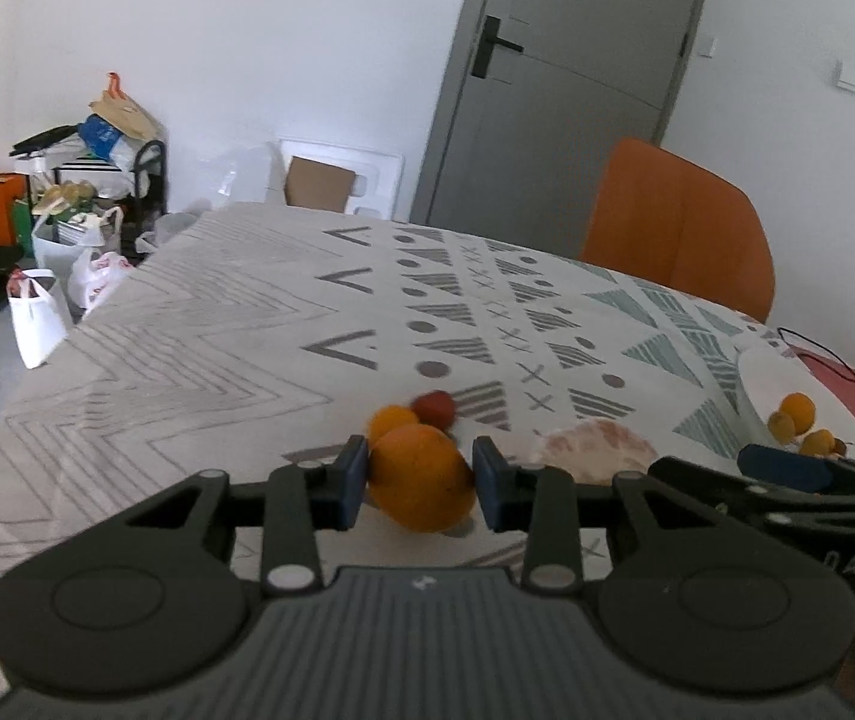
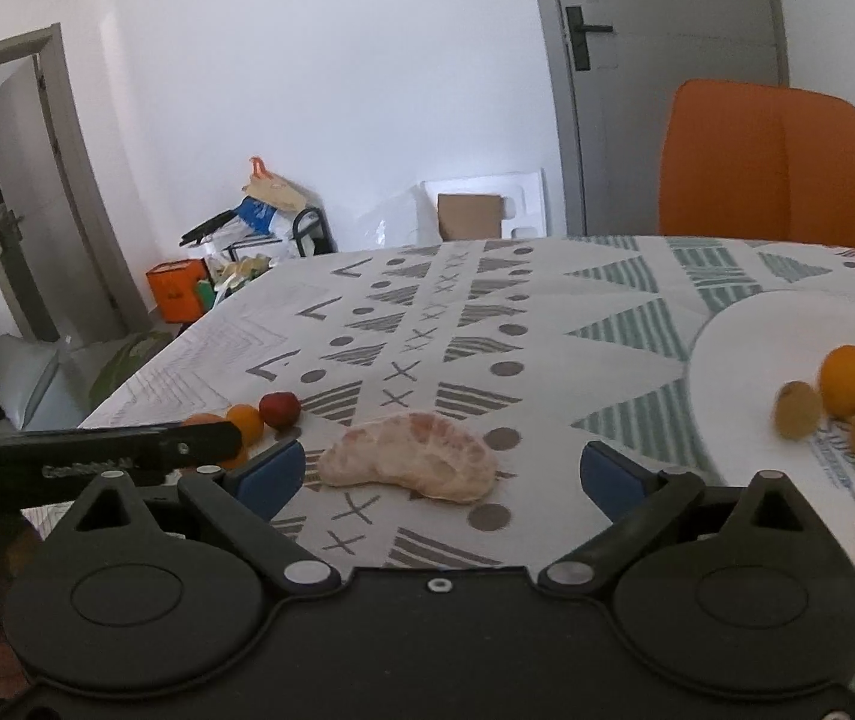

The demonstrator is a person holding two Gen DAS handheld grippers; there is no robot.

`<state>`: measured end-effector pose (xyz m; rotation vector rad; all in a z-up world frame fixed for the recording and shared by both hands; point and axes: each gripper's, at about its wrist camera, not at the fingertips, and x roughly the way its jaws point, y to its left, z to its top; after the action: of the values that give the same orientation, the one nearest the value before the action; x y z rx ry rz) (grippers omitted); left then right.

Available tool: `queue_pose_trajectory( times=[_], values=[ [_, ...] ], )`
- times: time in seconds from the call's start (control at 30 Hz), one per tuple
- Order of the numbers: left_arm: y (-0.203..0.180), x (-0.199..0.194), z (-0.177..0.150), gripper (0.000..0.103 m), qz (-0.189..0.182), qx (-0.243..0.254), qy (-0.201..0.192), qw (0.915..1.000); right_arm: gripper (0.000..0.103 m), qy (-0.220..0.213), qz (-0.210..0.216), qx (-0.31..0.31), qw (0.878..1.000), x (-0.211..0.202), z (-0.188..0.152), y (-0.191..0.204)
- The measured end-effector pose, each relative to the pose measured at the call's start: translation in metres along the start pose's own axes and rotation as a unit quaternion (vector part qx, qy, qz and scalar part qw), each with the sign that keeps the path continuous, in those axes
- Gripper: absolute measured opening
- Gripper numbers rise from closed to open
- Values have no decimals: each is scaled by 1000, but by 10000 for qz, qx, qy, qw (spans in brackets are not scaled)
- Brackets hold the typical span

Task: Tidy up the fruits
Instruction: 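Grasp the large orange with the left gripper while the right gripper grasps the other pomelo segment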

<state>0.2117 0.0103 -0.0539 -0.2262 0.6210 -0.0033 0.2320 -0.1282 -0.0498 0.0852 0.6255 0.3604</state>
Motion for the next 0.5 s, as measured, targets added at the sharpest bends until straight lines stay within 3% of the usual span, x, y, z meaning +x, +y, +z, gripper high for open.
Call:
queue_pose_trajectory(
  times=[0.5],
  values=[
    [37, -10, 9, 36, 302, -262, -176, 9990, 103, 336, -351, -165, 9987, 39, 0, 26]
  ],
)
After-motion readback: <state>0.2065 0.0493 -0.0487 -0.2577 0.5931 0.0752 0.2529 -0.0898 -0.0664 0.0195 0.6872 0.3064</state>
